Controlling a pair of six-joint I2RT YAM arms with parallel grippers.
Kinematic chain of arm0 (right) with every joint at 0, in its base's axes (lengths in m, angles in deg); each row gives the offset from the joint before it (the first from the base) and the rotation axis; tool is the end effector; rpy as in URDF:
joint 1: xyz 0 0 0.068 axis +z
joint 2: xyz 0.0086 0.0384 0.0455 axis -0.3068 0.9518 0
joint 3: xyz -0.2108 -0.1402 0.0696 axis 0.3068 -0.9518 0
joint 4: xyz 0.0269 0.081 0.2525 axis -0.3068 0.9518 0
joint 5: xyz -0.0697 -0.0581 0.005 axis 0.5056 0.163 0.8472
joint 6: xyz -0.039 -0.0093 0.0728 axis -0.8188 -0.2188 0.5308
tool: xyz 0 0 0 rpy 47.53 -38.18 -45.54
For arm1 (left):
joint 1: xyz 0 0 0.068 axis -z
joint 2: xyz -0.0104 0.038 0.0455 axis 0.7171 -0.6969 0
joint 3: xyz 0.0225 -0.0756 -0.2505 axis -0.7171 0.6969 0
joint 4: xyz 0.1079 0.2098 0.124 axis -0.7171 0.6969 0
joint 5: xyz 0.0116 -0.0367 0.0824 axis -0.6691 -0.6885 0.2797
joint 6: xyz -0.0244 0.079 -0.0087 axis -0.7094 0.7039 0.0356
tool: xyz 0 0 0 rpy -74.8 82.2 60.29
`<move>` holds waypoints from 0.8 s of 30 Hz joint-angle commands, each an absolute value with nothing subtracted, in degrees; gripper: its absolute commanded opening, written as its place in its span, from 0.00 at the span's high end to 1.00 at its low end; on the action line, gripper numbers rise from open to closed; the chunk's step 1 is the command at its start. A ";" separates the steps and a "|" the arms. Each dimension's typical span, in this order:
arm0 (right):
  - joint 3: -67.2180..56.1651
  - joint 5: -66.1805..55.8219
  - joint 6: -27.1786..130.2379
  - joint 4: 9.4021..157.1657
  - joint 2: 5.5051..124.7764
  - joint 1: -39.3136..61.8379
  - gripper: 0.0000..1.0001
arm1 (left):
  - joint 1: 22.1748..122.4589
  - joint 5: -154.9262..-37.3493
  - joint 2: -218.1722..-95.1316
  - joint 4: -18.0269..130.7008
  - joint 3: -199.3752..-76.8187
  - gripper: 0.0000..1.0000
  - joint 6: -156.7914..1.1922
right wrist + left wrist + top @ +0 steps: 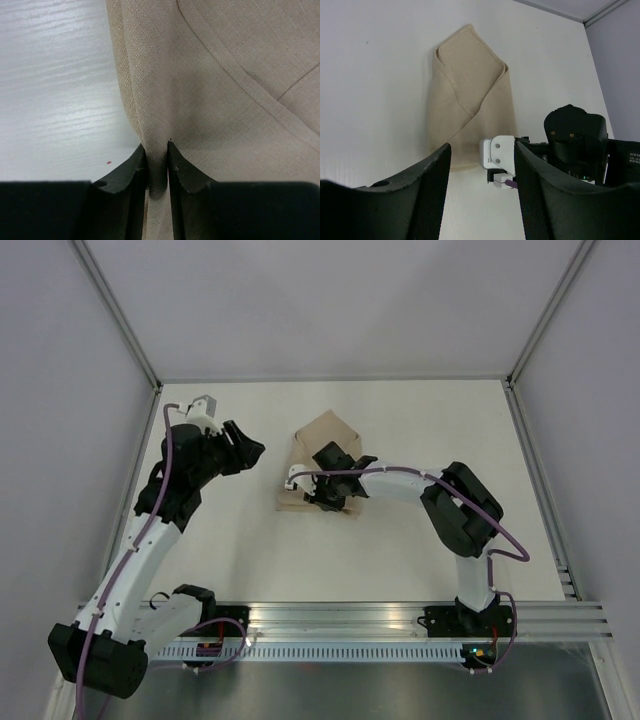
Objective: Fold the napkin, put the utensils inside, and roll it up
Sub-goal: Roll the napkin with the utensil
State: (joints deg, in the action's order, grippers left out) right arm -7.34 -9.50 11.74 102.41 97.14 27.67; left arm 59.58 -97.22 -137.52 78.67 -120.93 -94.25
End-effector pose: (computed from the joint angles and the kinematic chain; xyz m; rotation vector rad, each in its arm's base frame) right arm 0.2876 0.3146 0.1104 -1.7068 1.9690 0.3504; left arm 0.2560 -0.0748 0.3253 -0.1375 1.9908 -0.6360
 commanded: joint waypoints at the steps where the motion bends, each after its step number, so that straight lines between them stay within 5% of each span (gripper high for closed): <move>1: -6.46 -17.21 9.22 116.43 100.60 25.91 0.74 | 61.54 -96.23 -135.48 73.38 -119.02 0.41 -95.14; 24: 1.28 -29.62 -1.60 138.85 110.00 16.68 0.82 | 80.17 -91.74 -132.04 55.01 -102.67 0.43 -80.30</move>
